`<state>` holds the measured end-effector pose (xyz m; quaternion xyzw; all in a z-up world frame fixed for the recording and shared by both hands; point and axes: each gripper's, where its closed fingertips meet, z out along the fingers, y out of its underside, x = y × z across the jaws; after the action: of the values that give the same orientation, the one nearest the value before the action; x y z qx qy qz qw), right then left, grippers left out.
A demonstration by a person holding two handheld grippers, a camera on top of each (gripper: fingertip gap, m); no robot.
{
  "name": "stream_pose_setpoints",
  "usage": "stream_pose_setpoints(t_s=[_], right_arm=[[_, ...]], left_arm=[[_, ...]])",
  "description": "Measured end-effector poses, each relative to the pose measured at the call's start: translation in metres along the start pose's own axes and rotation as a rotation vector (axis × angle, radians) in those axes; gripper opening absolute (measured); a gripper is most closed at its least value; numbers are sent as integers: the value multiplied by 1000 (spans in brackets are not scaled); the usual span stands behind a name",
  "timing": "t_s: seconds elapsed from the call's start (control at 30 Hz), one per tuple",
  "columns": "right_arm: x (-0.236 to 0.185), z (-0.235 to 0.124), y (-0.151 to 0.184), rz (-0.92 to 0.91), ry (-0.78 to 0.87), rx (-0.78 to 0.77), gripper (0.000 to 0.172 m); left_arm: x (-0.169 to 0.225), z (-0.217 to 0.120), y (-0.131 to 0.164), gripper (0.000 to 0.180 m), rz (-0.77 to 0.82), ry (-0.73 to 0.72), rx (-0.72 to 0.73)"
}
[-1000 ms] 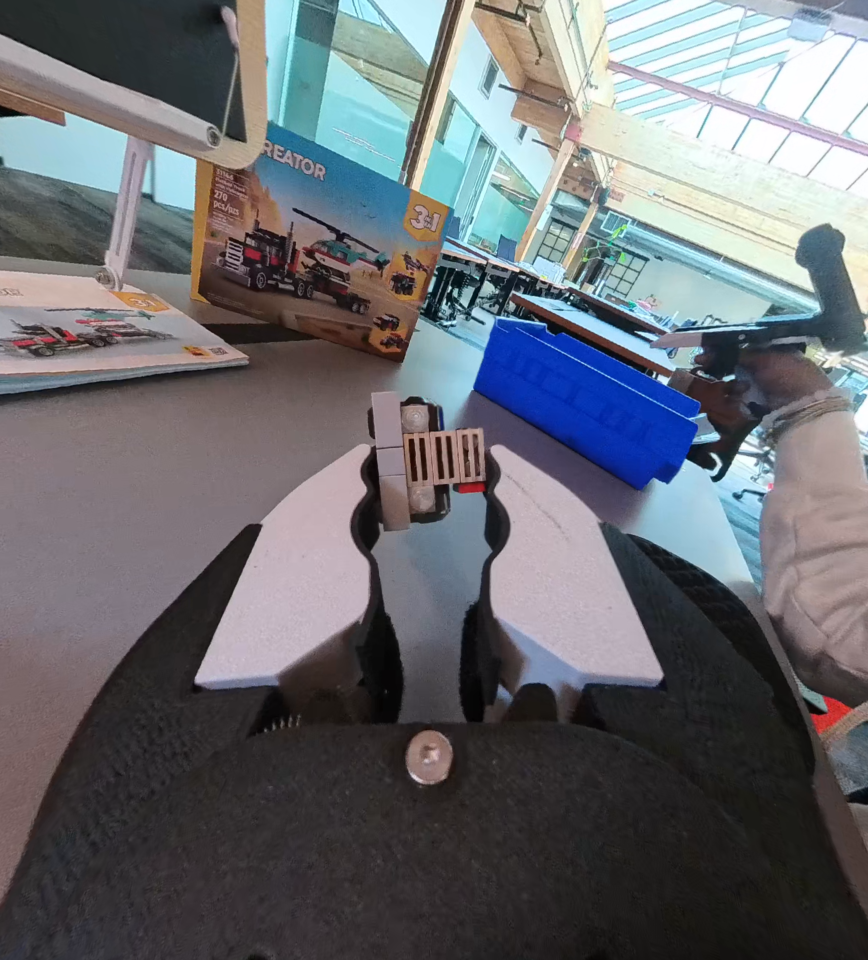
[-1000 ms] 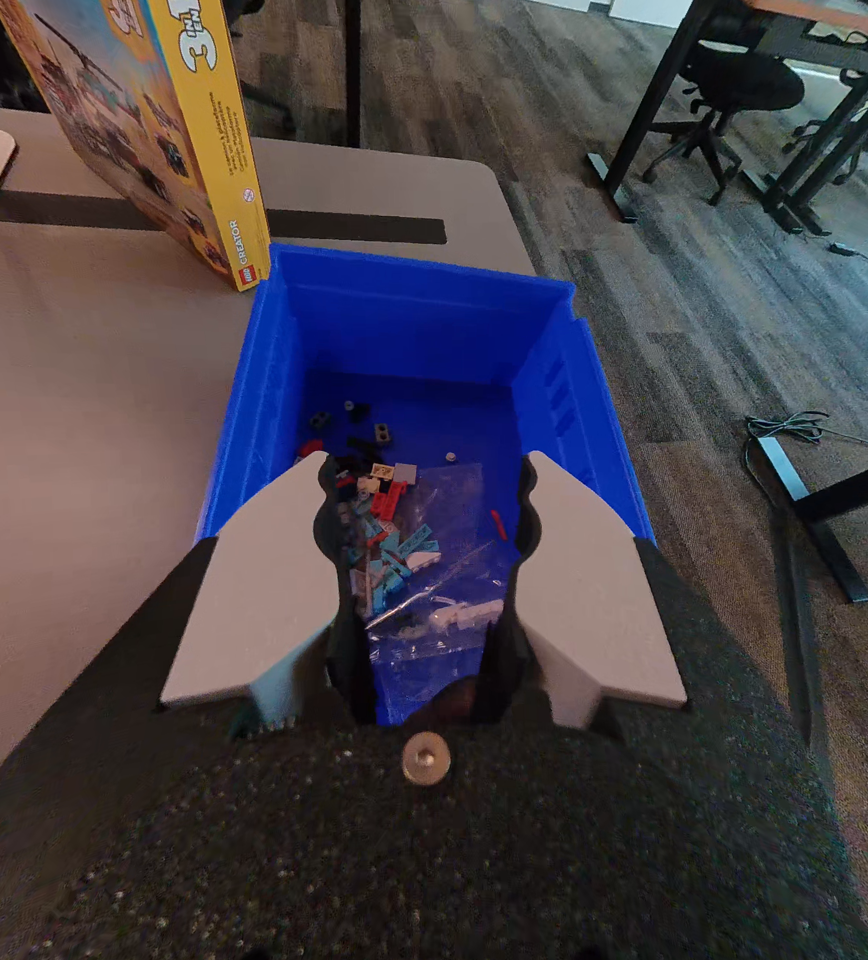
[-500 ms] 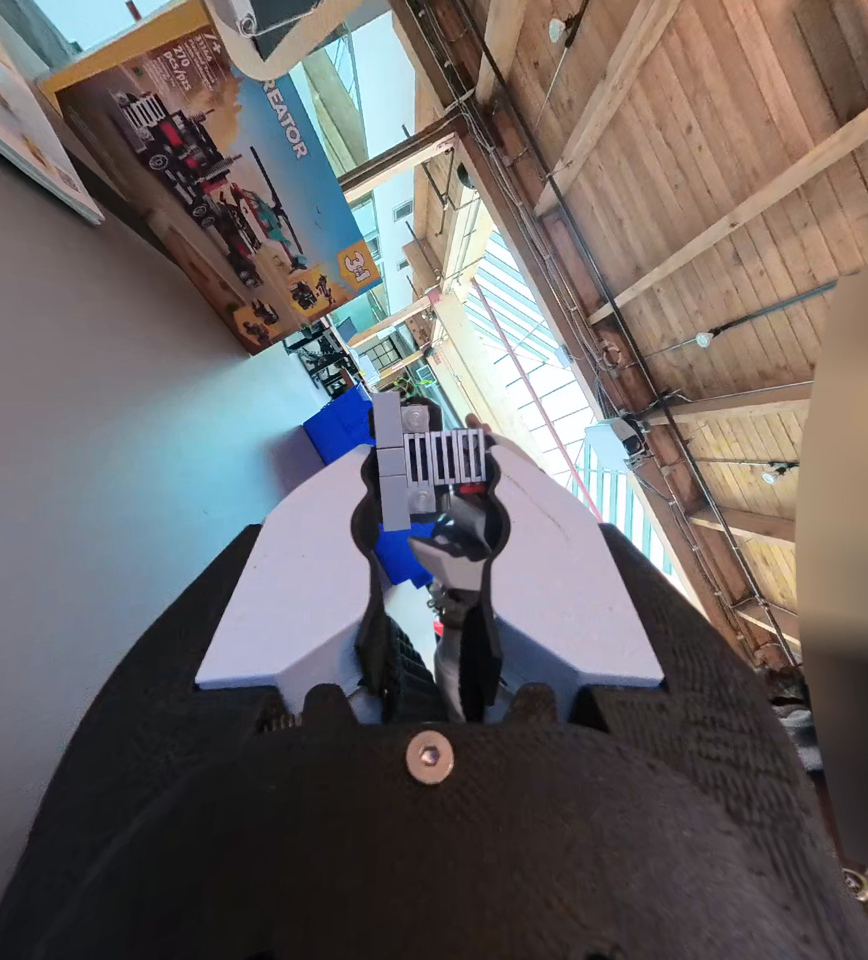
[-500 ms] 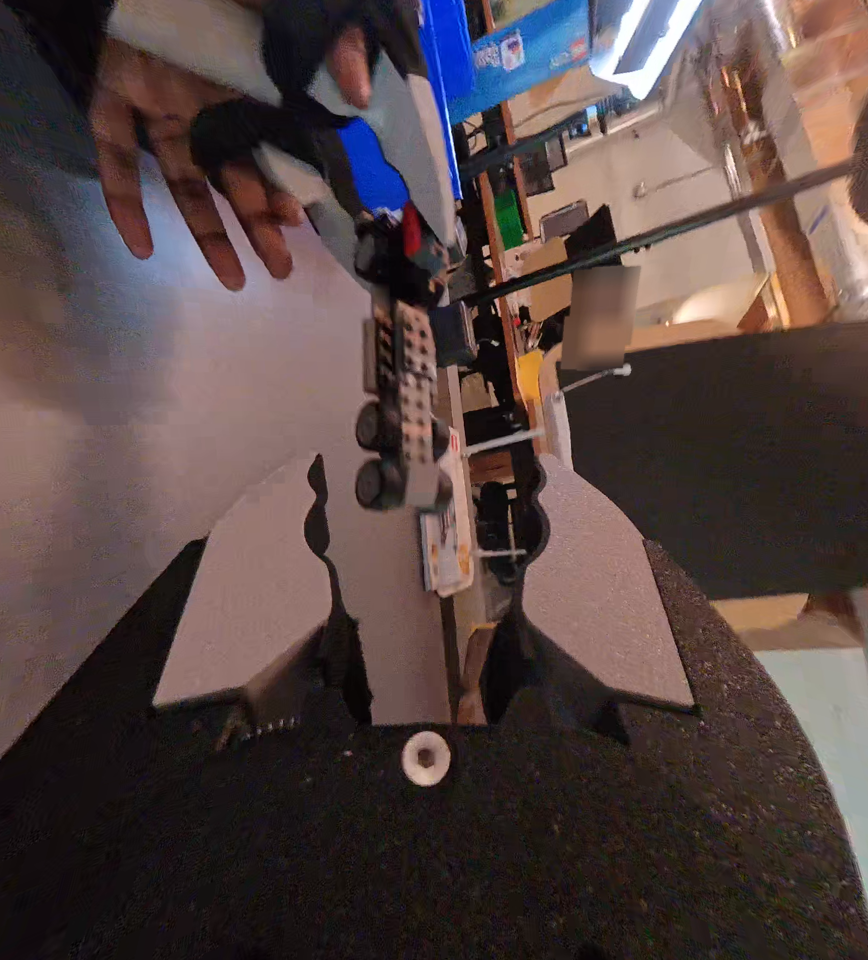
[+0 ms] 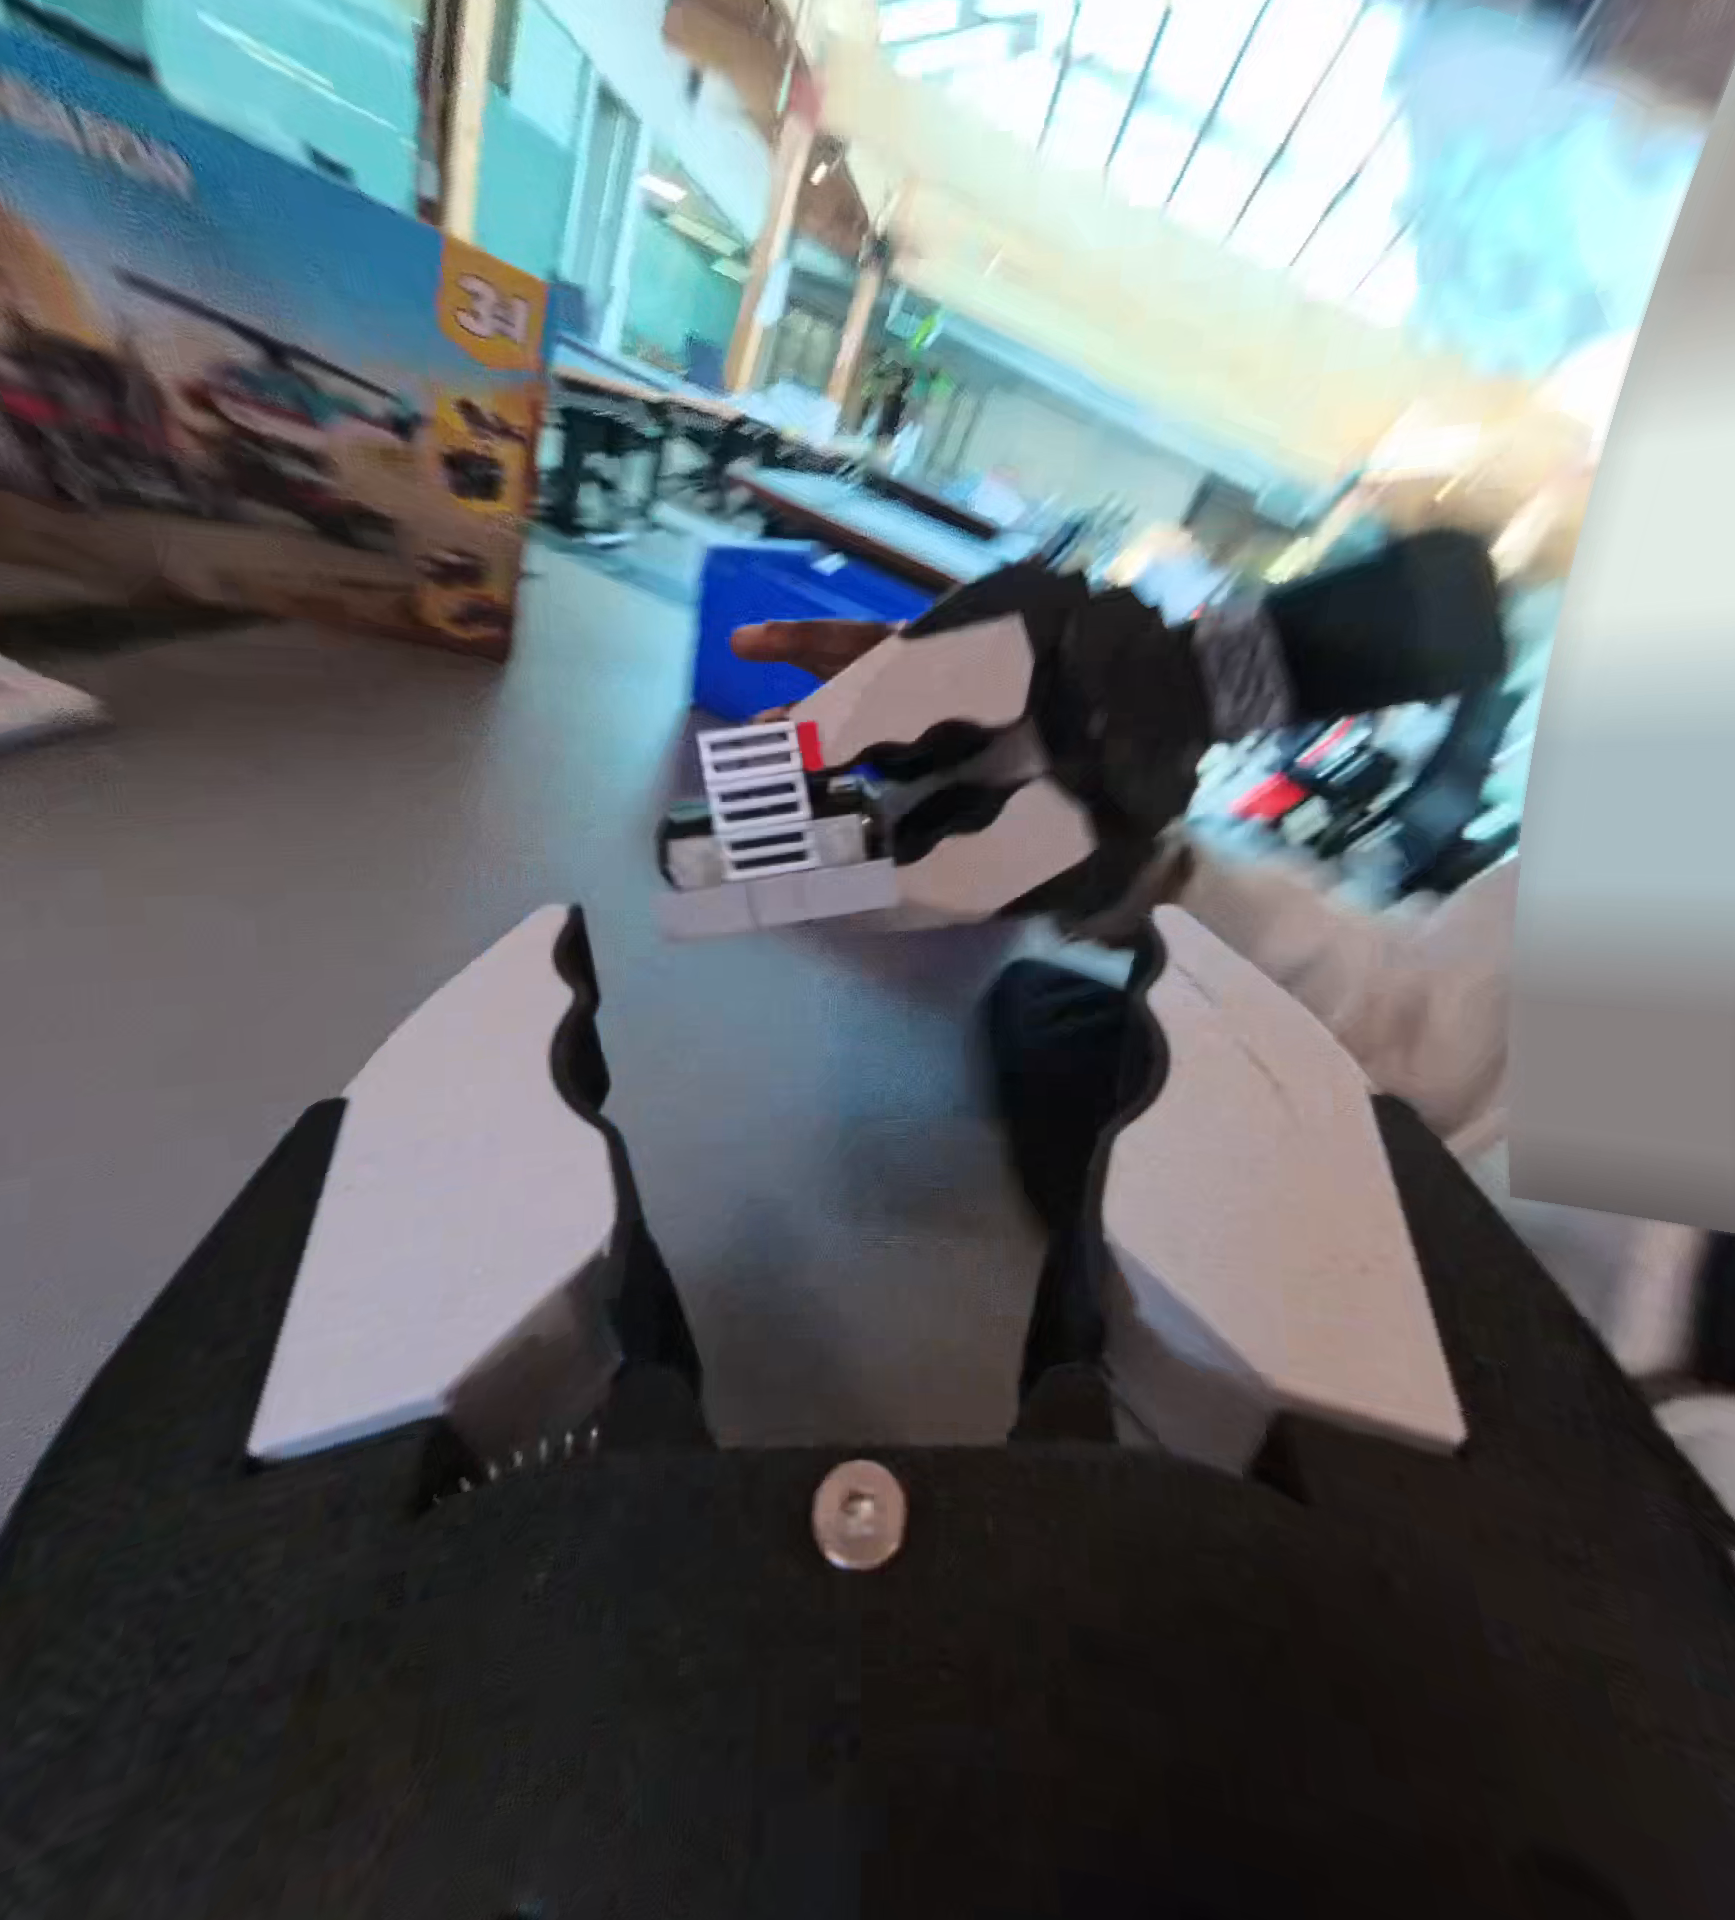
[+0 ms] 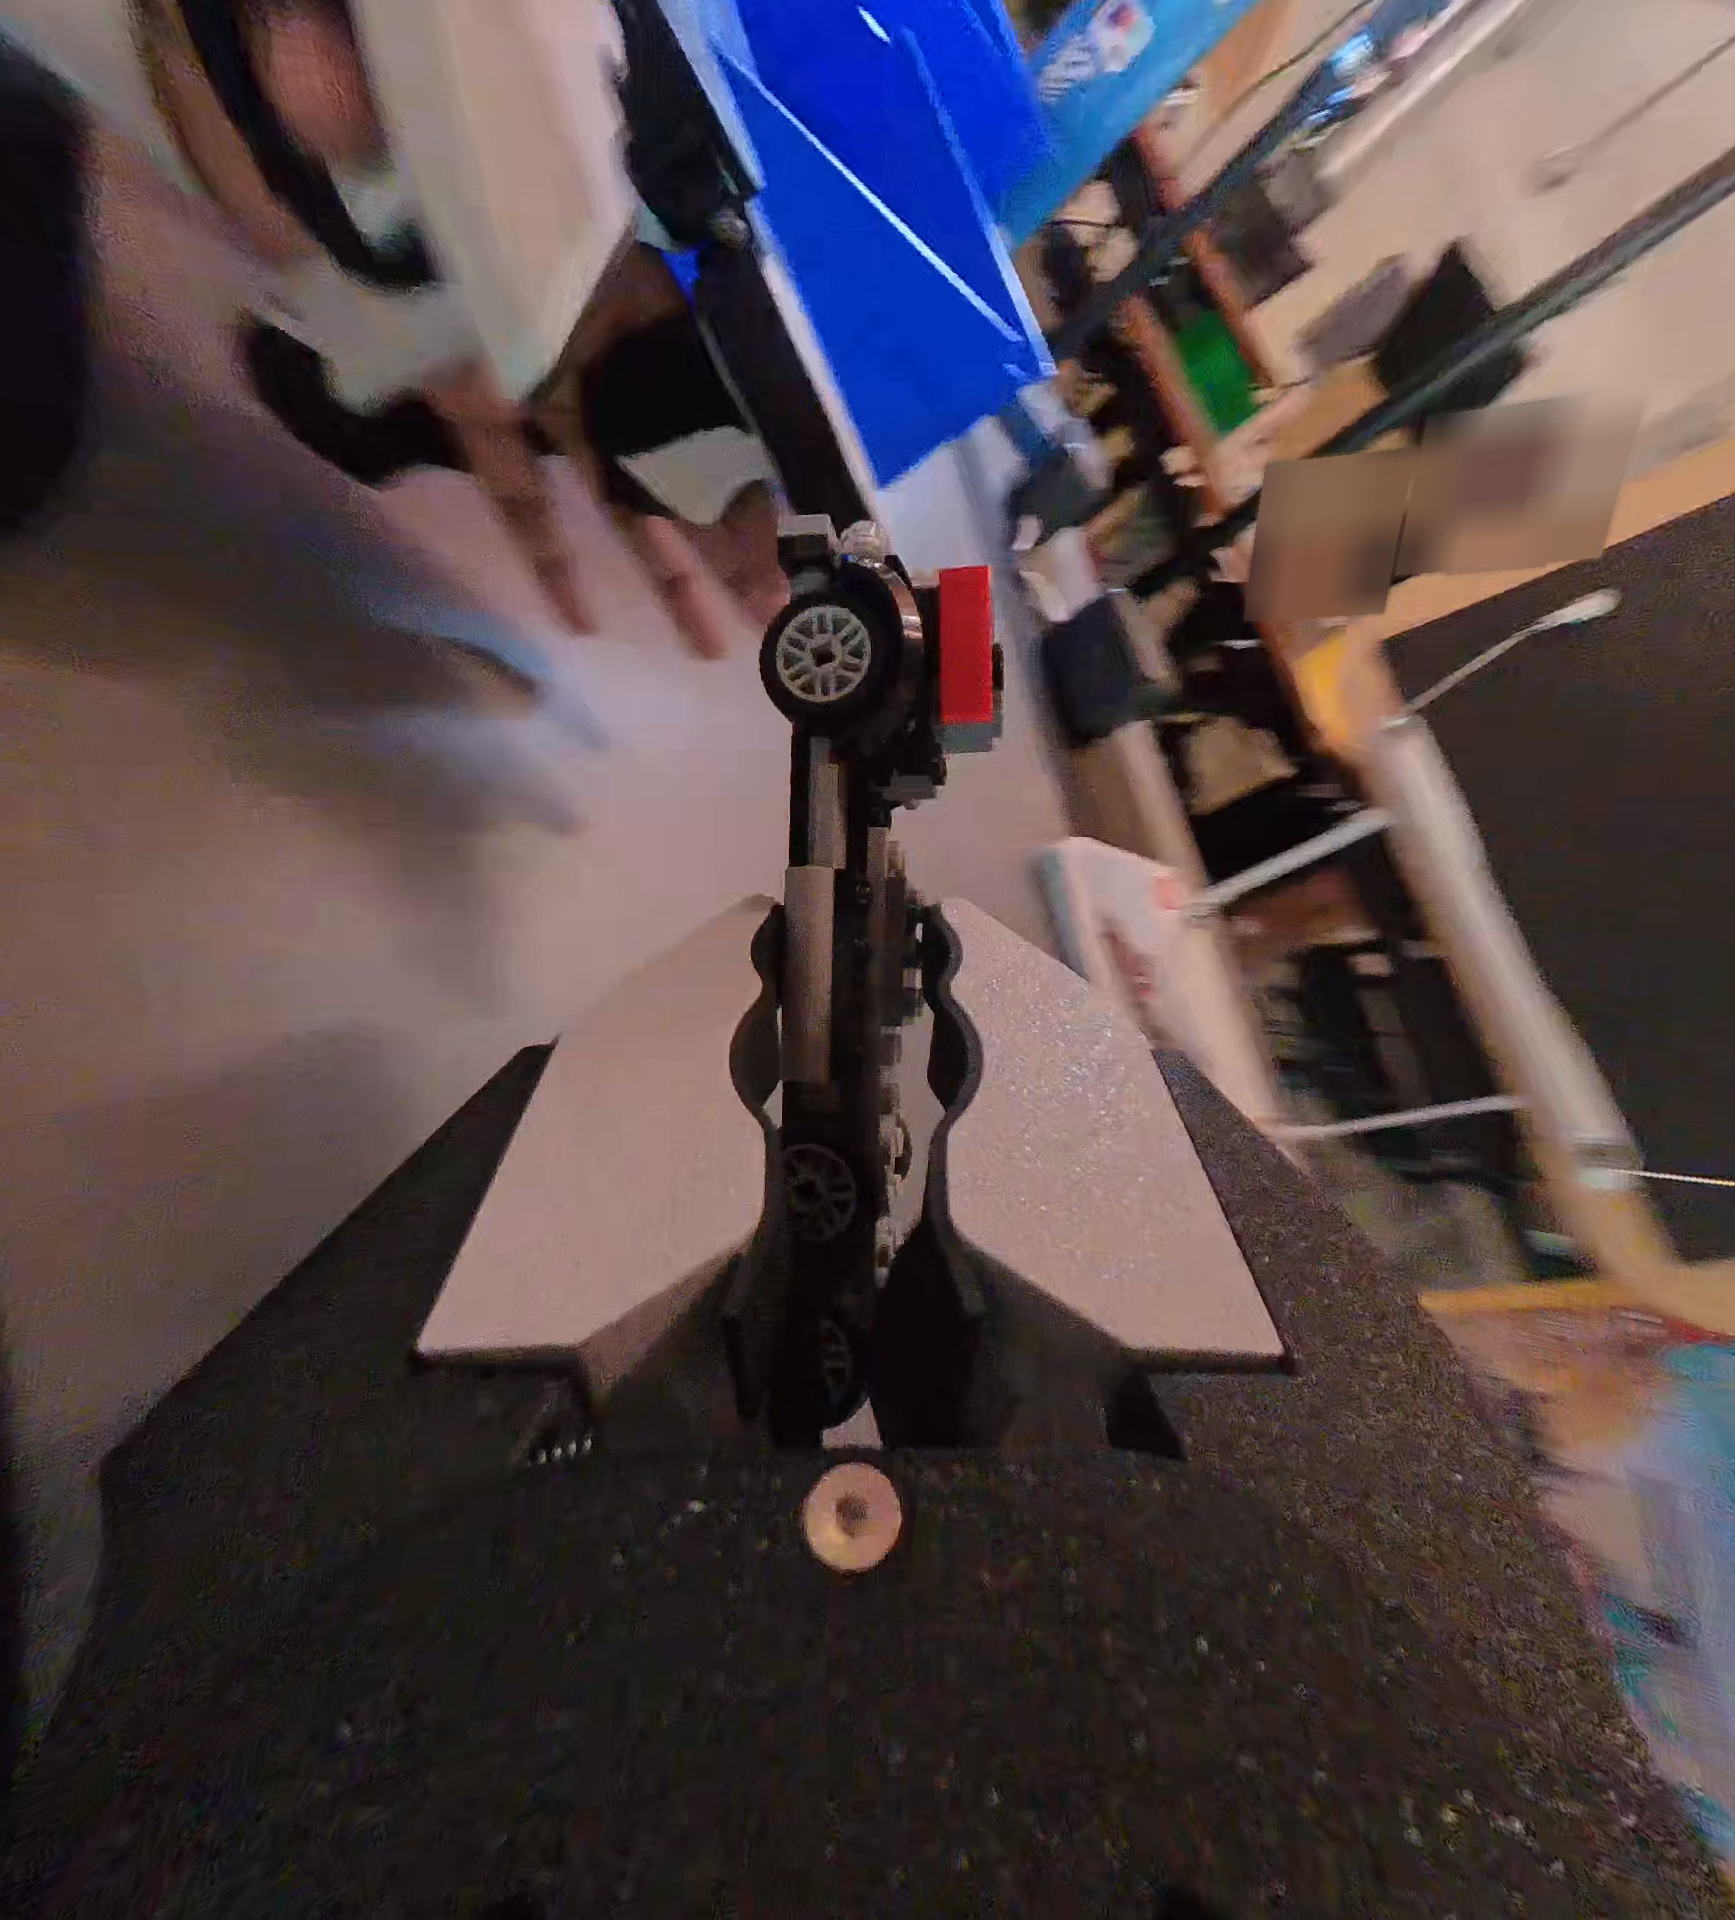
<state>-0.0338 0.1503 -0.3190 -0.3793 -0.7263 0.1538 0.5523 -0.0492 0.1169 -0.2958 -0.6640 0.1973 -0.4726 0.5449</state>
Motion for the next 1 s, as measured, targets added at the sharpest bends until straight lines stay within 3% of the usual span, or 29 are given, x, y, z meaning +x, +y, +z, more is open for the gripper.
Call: stream_pose_setpoints(t_s=[0.07,0.13,0.17,0.23,0.43,0.5,0.6,0.63,0.77,0.87,1.0], right_arm=[[-20,-8,-3,223,-239,96,24],[-36,-18,-12,301,-386,223,24],[-41,-21,-14,316,-425,258,24],[-47,-24,-15,313,-465,293,24],[-62,-22,-22,254,-517,314,24],[-63,-21,-21,239,-513,319,24],[-45,-21,-26,305,-410,371,26],[-33,-23,-29,364,-364,391,35],[27,-32,-38,771,-114,552,51],[11,-24,-54,992,-237,604,43],[-22,0,-51,1005,-354,440,41]], left_arm=[[-17,-4,13,102,565,-209,-142],[-5,1,17,98,945,-234,-132],[8,7,23,90,976,-179,-117],[18,16,36,75,889,-110,-161],[22,19,38,43,914,-116,-152],[24,20,40,42,945,-118,-166],[19,17,29,41,1021,-212,-141],[14,15,24,41,1083,-276,-141],[-16,0,9,40,1435,-604,-256],[-26,-5,6,40,1570,-704,-327],[-28,-4,8,40,1587,-708,-351]])
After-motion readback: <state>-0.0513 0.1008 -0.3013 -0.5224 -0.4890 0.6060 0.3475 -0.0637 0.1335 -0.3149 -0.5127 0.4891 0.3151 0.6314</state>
